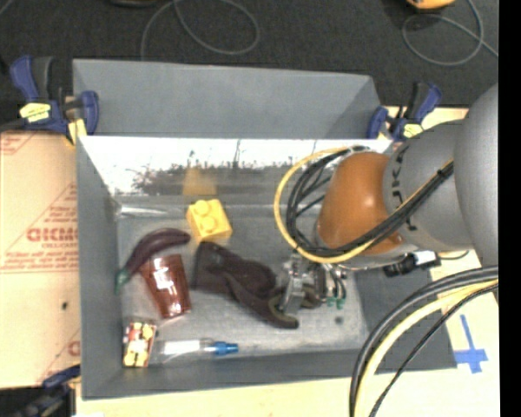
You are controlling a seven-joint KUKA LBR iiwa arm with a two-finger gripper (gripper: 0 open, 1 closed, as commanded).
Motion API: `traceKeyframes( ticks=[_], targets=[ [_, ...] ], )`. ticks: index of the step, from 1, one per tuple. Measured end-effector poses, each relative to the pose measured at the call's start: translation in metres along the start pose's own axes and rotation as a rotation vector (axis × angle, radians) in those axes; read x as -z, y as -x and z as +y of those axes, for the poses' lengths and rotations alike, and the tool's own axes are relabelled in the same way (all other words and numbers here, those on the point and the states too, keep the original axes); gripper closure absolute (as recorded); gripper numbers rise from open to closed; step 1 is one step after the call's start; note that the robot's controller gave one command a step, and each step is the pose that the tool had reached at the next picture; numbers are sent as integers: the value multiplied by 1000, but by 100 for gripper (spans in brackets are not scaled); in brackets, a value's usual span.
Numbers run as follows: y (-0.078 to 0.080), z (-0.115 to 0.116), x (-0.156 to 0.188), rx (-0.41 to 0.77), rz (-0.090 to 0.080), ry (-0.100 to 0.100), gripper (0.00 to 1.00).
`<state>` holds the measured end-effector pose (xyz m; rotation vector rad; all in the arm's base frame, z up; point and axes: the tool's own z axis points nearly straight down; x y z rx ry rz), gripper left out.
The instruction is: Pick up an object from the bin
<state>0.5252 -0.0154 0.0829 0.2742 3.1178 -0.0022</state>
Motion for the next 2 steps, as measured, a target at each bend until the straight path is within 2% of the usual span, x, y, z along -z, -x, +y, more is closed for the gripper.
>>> traceKeyframes(
  ticks=[1,2],
  targets=[
    [0,0,0,2,0,0,100],
    [15,-5,136,-45,-5,0,100]
  ],
)
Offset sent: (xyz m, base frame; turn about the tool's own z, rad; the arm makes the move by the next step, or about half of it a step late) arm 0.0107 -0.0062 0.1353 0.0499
